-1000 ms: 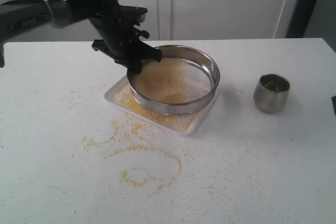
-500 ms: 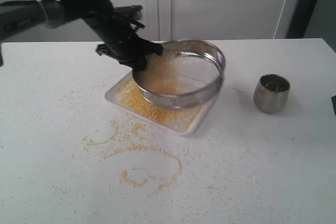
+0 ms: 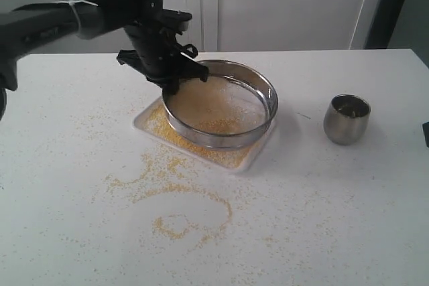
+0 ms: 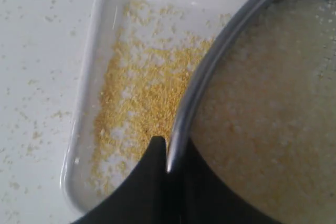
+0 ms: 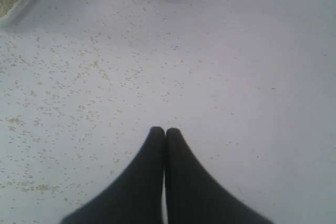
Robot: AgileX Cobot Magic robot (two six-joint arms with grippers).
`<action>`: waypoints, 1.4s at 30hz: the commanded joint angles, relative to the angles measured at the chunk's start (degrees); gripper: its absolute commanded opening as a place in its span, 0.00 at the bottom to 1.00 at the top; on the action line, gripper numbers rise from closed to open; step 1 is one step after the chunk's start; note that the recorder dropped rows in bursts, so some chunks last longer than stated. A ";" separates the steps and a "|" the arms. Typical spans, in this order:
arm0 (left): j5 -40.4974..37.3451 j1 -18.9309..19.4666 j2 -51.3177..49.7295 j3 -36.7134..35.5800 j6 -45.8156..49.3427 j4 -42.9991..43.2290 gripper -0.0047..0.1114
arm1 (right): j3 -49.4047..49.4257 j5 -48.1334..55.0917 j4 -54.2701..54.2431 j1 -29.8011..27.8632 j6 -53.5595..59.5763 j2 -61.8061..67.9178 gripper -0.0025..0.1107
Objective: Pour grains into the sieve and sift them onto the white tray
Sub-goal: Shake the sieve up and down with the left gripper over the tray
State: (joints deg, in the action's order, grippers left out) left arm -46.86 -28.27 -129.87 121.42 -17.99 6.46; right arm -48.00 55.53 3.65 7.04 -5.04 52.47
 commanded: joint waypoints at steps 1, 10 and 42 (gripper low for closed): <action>-0.75 5.30 2.82 0.89 0.12 -8.00 0.04 | 0.13 -0.36 0.27 -0.08 0.26 -0.33 0.02; -1.99 5.25 4.40 2.33 -1.52 0.22 0.04 | 0.13 -0.36 0.27 -0.08 0.26 -0.33 0.02; -0.53 -0.63 1.02 0.28 10.72 -8.28 0.04 | 0.13 -0.37 0.27 -0.08 0.26 -0.33 0.02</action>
State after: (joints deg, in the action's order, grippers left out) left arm -45.92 -24.47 -128.50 121.59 -8.41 -2.64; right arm -47.87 55.42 3.73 7.04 -5.04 52.38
